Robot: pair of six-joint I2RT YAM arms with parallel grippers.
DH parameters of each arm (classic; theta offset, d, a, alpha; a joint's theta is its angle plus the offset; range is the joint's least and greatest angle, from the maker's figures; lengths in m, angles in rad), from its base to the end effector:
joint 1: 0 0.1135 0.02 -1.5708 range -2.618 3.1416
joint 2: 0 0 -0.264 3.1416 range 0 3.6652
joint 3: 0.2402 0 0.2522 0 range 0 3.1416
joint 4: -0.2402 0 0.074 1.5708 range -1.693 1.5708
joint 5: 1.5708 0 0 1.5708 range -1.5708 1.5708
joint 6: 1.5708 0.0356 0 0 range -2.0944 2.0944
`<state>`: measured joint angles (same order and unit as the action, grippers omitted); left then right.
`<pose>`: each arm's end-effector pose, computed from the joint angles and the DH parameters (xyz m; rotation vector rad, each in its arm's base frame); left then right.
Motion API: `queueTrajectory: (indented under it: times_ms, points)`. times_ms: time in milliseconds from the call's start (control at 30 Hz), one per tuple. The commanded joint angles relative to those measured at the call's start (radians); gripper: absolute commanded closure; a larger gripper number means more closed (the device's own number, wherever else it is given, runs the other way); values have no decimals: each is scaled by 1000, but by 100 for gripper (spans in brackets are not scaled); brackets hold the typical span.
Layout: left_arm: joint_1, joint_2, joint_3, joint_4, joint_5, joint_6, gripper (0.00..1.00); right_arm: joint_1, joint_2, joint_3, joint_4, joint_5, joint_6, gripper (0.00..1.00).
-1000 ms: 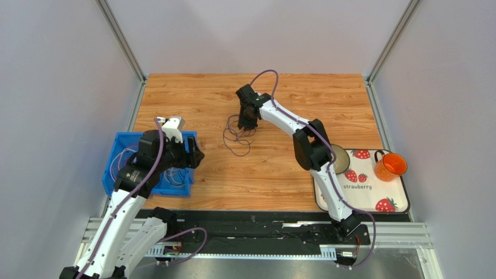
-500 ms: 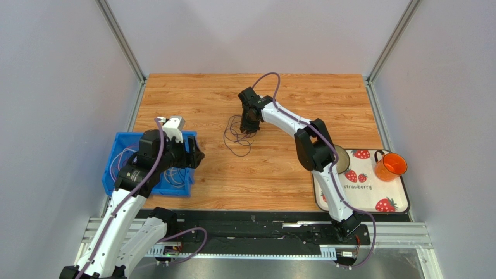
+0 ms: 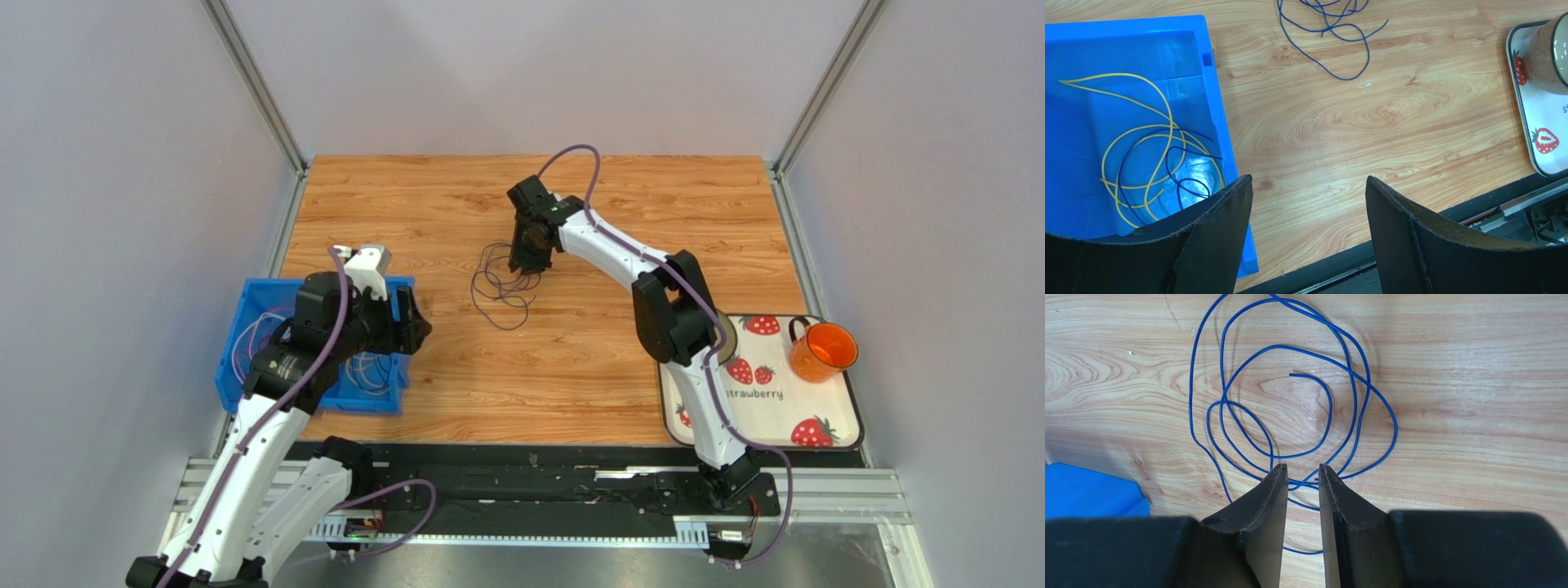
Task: Untangle the cables
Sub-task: Pick up the cable at the center of the board.
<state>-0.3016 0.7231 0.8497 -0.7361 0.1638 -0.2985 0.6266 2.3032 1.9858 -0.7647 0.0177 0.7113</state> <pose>0.1386 -0.0492 0.3162 0.0983 2.2161 -0.5154 0.4049 0.2923 0.1936 0.1211 2.7167 0.4016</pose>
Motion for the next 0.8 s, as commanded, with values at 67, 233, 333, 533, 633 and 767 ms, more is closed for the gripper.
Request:
queueTrajectory:
  times_ms: [67,233,333,533,633,767]
  points:
    - [-5,4,-1,33,16,-8,24,-4,-50,-36,21,14,36,71]
    - [-5,7,-1,32,14,-7,25,-4,-10,-15,16,2,42,71]
    - [-5,6,-1,33,16,-7,25,-4,7,-4,13,1,40,71]
    - [-5,9,-1,35,17,-7,24,-5,28,5,13,-2,42,71]
    - [-5,10,-1,34,17,-7,24,-5,33,4,13,-2,43,71]
    - [-5,12,-1,34,19,-7,24,-5,45,10,16,-2,43,71]
